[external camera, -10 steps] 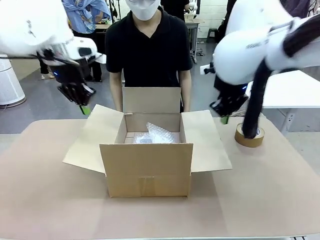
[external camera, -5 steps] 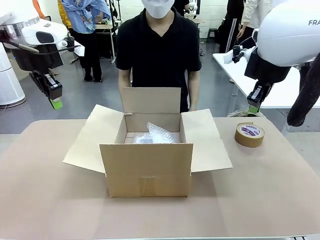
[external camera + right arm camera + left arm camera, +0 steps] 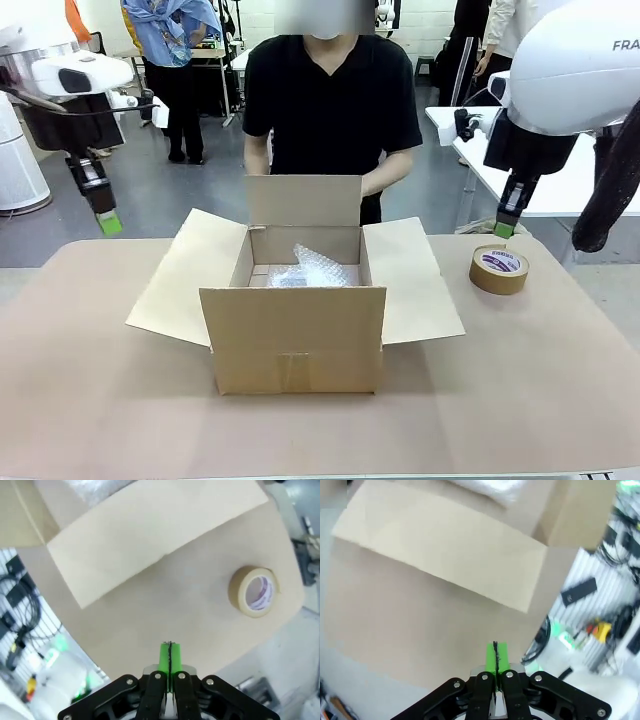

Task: Wrap the clocks to prevent damage.
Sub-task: Once the human has placed the objects inside and stepped back, release both hands from the side flaps of the Package Box.

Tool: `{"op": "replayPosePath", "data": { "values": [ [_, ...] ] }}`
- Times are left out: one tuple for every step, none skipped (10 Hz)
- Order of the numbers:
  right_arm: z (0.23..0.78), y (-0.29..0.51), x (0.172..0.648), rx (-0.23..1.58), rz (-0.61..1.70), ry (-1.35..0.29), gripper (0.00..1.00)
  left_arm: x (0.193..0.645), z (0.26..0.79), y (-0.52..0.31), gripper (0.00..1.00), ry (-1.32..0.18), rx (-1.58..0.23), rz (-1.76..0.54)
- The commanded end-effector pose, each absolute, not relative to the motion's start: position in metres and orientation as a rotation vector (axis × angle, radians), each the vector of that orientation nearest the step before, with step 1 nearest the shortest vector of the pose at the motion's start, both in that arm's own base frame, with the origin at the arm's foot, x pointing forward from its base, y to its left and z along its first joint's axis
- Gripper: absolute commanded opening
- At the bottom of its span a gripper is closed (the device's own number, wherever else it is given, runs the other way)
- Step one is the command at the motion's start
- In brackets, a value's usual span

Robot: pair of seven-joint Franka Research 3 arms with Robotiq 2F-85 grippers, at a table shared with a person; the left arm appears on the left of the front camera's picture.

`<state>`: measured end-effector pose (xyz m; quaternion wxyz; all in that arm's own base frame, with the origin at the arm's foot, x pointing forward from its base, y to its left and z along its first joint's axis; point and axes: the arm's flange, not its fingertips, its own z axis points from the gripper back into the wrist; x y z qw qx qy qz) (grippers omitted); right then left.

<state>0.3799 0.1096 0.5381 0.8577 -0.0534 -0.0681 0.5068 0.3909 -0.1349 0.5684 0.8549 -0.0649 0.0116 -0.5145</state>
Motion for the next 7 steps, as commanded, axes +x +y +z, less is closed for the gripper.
{"op": "replayPosePath", "data": {
  "values": [
    [0.541,0.09,0.393,-0.09,1.19,-0.104,0.01,0.406,0.581,-0.113,0.0,0.125,-0.138,-1.274],
    [0.537,0.085,0.395,-0.098,1.225,-0.101,0.01,0.405,0.58,-0.108,0.0,0.115,-0.071,-1.329],
    [0.533,0.082,0.397,-0.092,1.275,-0.101,0.01,0.41,0.58,-0.103,0.0,0.085,-0.044,-1.401],
    [0.529,0.079,0.399,-0.081,1.319,-0.107,0.01,0.411,0.576,-0.099,0.0,0.068,-0.026,-1.443],
    [0.526,0.076,0.4,-0.087,1.376,-0.101,0.01,0.411,0.572,-0.096,0.0,0.052,-0.007,-1.482],
    [0.524,0.072,0.4,-0.085,1.437,-0.085,0.01,0.413,0.569,-0.099,0.0,0.037,-0.014,-1.5],
    [0.524,0.069,0.402,-0.058,1.448,-0.074,0.01,0.413,0.567,-0.102,0.0,0.022,-0.026,-1.498]
  ]
}}
